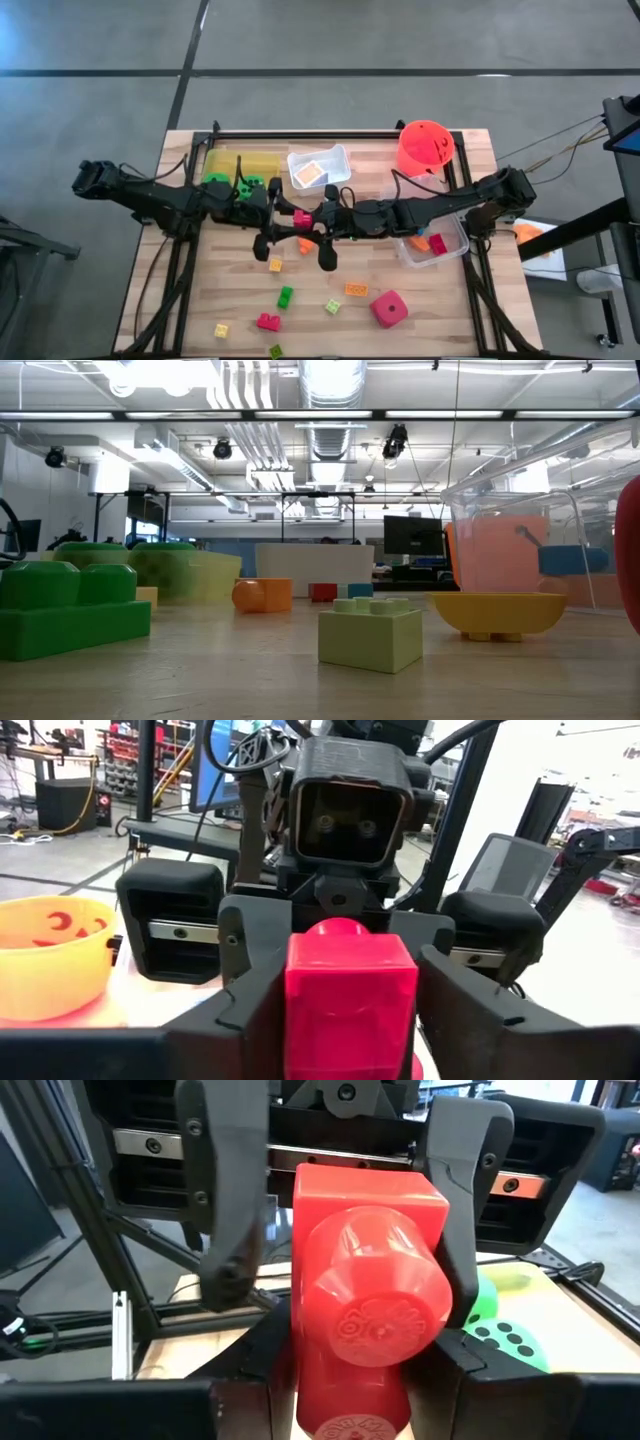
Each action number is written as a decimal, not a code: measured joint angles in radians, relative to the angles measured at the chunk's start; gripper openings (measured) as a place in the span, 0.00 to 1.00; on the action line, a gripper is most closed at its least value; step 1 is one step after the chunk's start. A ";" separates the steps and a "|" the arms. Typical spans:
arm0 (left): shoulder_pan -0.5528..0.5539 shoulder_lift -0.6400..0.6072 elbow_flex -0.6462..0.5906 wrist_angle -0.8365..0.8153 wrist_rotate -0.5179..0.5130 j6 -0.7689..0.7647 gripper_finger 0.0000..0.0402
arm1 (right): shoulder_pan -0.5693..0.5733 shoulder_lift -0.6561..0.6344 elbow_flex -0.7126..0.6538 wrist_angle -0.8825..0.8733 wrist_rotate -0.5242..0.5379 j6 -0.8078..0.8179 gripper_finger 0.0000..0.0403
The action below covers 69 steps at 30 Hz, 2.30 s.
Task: Pick & Place Toys
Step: Put the red game piece into the transparent bin
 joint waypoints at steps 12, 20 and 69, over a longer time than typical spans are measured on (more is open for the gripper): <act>-0.001 -0.049 0.000 -0.108 -0.065 -0.020 0.74 | -0.001 -0.042 0.000 -0.137 0.003 0.045 0.30; -0.001 -0.129 0.000 -0.400 -0.215 -0.192 0.80 | -0.020 -0.137 -0.001 -0.474 0.002 0.228 0.30; 0.000 -0.154 -0.021 -0.736 -0.379 -0.252 0.80 | -0.036 -0.460 -0.366 -1.364 -0.089 0.066 0.30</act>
